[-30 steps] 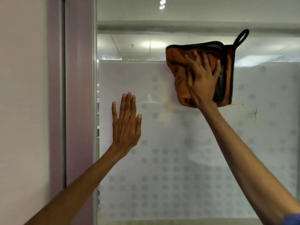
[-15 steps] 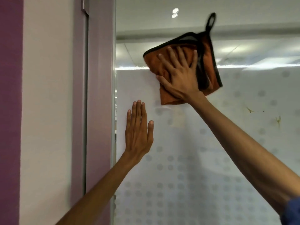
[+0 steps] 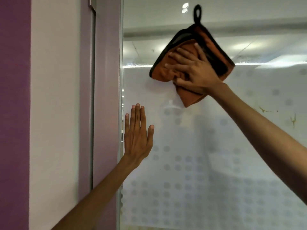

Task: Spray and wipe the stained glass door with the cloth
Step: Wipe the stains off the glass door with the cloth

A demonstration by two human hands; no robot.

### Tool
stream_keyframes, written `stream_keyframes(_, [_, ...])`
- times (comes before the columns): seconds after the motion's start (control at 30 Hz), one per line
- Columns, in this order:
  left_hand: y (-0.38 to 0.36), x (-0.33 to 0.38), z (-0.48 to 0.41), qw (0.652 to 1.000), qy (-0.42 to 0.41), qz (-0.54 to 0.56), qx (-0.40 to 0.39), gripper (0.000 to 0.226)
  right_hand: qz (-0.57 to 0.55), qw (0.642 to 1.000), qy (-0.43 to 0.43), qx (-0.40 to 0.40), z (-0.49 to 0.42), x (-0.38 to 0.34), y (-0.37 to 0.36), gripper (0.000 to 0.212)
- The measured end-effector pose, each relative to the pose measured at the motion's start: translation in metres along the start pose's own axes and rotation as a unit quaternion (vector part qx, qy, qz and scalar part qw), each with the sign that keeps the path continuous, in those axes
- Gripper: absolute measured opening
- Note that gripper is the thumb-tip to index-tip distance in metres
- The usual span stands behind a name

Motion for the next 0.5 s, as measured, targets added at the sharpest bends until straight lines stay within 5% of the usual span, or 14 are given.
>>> stream_keyframes(0.23, [-0.014, 0.036, -0.023, 0.998, 0.009, -0.065, -0.024, 0.068, 0.035, 0.994, -0.098, 0.025, 0.042, 0.043, 0.012, 0.059])
stream_keyframes(0.5, [-0.02, 0.071, -0.02, 1.0, -0.026, -0.014, -0.003, 0.063, 0.005, 0.945, -0.282, 0.165, 0.125, 0.056, 0.02, 0.051])
Point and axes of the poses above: each hand's wrist, its own z-axis away from the middle knuckle, its own y-axis out of the back of the hand, x = y × z, the point moved 10 cm from there along -z, towards the middle knuckle, and after that the axes turned 5 degrees about -z, right-handed, at the moved point
